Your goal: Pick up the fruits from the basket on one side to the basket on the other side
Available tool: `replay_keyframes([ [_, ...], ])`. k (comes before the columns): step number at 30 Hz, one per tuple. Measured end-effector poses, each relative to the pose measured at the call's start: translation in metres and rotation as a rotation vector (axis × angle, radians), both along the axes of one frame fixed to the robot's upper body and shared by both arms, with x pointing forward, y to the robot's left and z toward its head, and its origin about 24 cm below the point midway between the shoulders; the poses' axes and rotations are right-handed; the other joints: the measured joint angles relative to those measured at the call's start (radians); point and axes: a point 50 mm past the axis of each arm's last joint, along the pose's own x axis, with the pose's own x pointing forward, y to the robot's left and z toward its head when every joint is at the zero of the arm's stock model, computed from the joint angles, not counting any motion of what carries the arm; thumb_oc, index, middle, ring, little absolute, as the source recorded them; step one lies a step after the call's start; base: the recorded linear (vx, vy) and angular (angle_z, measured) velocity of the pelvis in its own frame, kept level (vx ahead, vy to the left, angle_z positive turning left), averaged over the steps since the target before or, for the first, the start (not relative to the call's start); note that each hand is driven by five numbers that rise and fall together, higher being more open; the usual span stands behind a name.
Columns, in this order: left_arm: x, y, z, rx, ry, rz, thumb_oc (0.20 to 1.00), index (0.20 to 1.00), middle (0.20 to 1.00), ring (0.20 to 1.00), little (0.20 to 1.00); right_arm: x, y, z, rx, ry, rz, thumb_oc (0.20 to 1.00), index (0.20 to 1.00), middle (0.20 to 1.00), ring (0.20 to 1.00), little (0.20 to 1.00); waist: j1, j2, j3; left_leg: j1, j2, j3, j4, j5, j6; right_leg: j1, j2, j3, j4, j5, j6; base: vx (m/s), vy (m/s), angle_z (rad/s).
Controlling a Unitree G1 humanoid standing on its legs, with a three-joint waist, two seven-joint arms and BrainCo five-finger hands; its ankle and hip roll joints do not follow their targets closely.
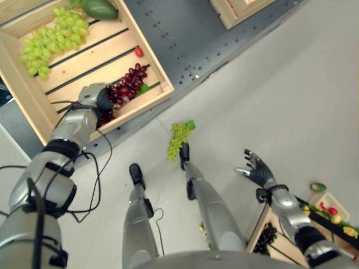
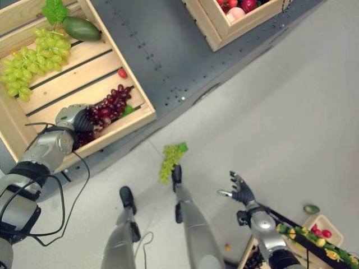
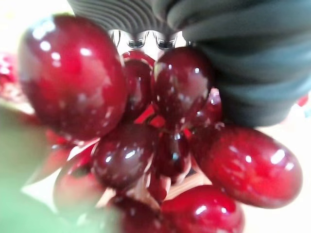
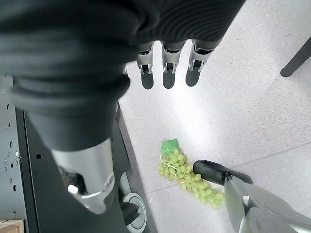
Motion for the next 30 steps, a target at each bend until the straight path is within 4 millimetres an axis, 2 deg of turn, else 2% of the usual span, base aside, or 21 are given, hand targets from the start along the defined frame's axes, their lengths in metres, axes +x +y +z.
replay_keyframes([
  [3, -0.008, 0.002, -0.012, -0.063, -0.011, 0.001, 0.2, 0.2, 0.2, 0.2, 0.2, -0.004, -0.001, -0.003, 0.009, 0.011, -0.007, 1.0, 1.0, 1.0, 1.0, 1.0, 0.004, 0.002, 0.001, 0.021, -0.001, -0.009, 0.0, 0.001, 0.0, 0.023, -0.003, -0.008, 0.004, -0.007, -0.008, 0.0, 0.003, 0.08],
  [5, -0.02, 0.002, -0.023, -0.131, -0.042, -0.01, 0.2, 0.2, 0.2, 0.2, 0.2, -0.009, -0.002, -0.006, 0.014, 0.019, -0.012, 1.0, 1.0, 1.0, 1.0, 1.0, 0.02, 0.005, 0.003, 0.046, -0.002, -0.018, -0.006, 0.001, 0.0, 0.045, -0.003, -0.014, 0.013, -0.017, -0.009, -0.01, 0.004, 0.05],
  [8, -0.039, -0.004, -0.023, -0.191, -0.111, -0.08, 0.2, 0.2, 0.2, 0.2, 0.2, -0.022, -0.008, -0.011, 0.023, 0.036, -0.034, 1.0, 1.0, 1.0, 1.0, 1.0, 0.055, 0.022, 0.004, 0.06, -0.004, -0.026, -0.014, 0.003, 0.0, 0.051, -0.007, -0.025, 0.036, -0.038, -0.007, 0.0, 0.027, 0.11],
  [9, -0.053, 0.002, -0.035, -0.224, -0.106, -0.079, 0.2, 0.2, 0.2, 0.2, 0.2, -0.025, -0.01, -0.013, 0.026, 0.042, -0.041, 1.0, 1.0, 1.0, 1.0, 1.0, 0.072, 0.028, 0.005, 0.07, -0.006, -0.025, -0.018, 0.003, 0.0, 0.052, -0.01, -0.025, 0.048, -0.045, -0.006, 0.0, 0.0, 0.0],
  [10, -0.061, 0.004, -0.042, -0.241, -0.103, -0.067, 0.2, 0.2, 0.2, 0.2, 0.2, -0.026, -0.011, -0.013, 0.028, 0.041, -0.05, 1.0, 1.0, 1.0, 1.0, 1.0, 0.08, 0.032, 0.005, 0.073, -0.008, -0.026, -0.017, 0.003, 0.0, 0.052, -0.012, -0.024, 0.055, -0.051, -0.001, 0.0, 0.021, 0.05],
  [11, -0.078, 0.004, -0.053, -0.283, -0.109, -0.06, 0.2, 0.2, 0.2, 0.2, 0.2, -0.027, -0.014, -0.013, 0.027, 0.039, -0.056, 1.0, 1.0, 1.0, 1.0, 1.0, 0.08, 0.044, 0.005, 0.077, -0.011, -0.03, -0.019, 0.003, 0.001, 0.052, -0.016, -0.025, 0.068, -0.061, -0.001, 0.01, 0.011, 0.09],
  [12, -0.082, 0.003, -0.058, -0.29, -0.096, -0.065, 0.2, 0.2, 0.2, 0.2, 0.2, -0.029, -0.015, -0.013, 0.024, 0.04, -0.061, 1.0, 1.0, 1.0, 1.0, 1.0, 0.084, 0.05, 0.005, 0.077, -0.013, -0.031, -0.019, 0.004, 0.001, 0.053, -0.017, -0.026, 0.071, -0.062, 0.0, 0.01, 0.028, 0.15],
  [13, -0.087, 0.004, -0.062, -0.326, -0.094, -0.073, 0.2, 0.2, 0.2, 0.2, 0.2, -0.031, -0.019, -0.014, 0.021, 0.048, -0.076, 1.0, 1.0, 1.0, 1.0, 1.0, 0.109, 0.055, 0.008, 0.082, -0.015, -0.034, -0.018, 0.005, 0.003, 0.053, -0.017, -0.029, 0.085, -0.07, -0.001, 0.0, 0.017, 0.14],
  [14, -0.085, -0.003, -0.058, -0.338, -0.114, -0.113, 0.2, 0.2, 0.2, 0.2, 0.2, -0.031, -0.02, -0.014, 0.021, 0.047, -0.081, 1.0, 1.0, 1.0, 1.0, 1.0, 0.12, 0.056, 0.008, 0.09, -0.018, -0.038, -0.02, 0.005, 0.004, 0.056, -0.021, -0.029, 0.099, -0.078, 0.002, 0.0, 0.02, 0.15],
  [19, -0.088, -0.003, -0.052, -0.376, -0.145, -0.125, 0.2, 0.2, 0.2, 0.2, 0.2, -0.03, -0.023, -0.011, 0.016, 0.034, -0.086, 1.0, 1.0, 1.0, 1.0, 1.0, 0.118, 0.06, 0.008, 0.109, -0.027, -0.047, -0.018, 0.007, 0.007, 0.067, -0.036, -0.036, 0.131, -0.098, 0.007, 0.0, 0.009, 0.08],
  [23, -0.087, -0.007, -0.057, -0.464, -0.158, -0.118, 0.2, 0.2, 0.2, 0.2, 0.2, -0.034, -0.025, -0.015, 0.012, 0.053, -0.09, 1.0, 1.0, 1.0, 1.0, 1.0, 0.116, 0.063, 0.006, 0.123, -0.026, -0.047, -0.016, 0.008, 0.007, 0.078, -0.039, -0.037, 0.14, -0.099, 0.008, 0.0, 0.002, 0.01],
  [28, -0.086, -0.007, -0.059, -0.475, -0.152, -0.116, 0.2, 0.2, 0.2, 0.2, 0.2, -0.034, -0.028, -0.013, 0.0, 0.055, -0.083, 1.0, 1.0, 1.0, 1.0, 1.0, 0.113, 0.075, 0.0, 0.144, -0.024, -0.052, -0.017, 0.007, 0.009, 0.104, -0.038, -0.047, 0.141, -0.106, 0.003, -0.01, 0.008, 0.06],
  [29, -0.083, -0.007, -0.061, -0.473, -0.144, -0.115, 0.649, 0.649, 0.649, 0.649, 0.649, -0.035, -0.031, -0.013, -0.007, 0.058, -0.084, 1.0, 1.0, 1.0, 1.0, 1.0, 0.114, 0.08, -0.003, 0.144, -0.024, -0.053, -0.017, 0.005, 0.012, 0.104, -0.038, -0.046, 0.141, -0.106, 0.003, -0.02, 0.005, 0.04],
  [30, -0.082, -0.006, -0.063, -0.471, -0.133, -0.107, 0.787, 0.787, 0.787, 0.787, 0.787, -0.035, -0.031, -0.013, -0.011, 0.059, -0.083, 1.0, 1.0, 1.0, 1.0, 1.0, 0.114, 0.084, -0.005, 0.143, -0.024, -0.053, -0.017, 0.005, 0.013, 0.104, -0.038, -0.046, 0.142, -0.106, 0.003, 0.0, 0.0, 0.0],
])
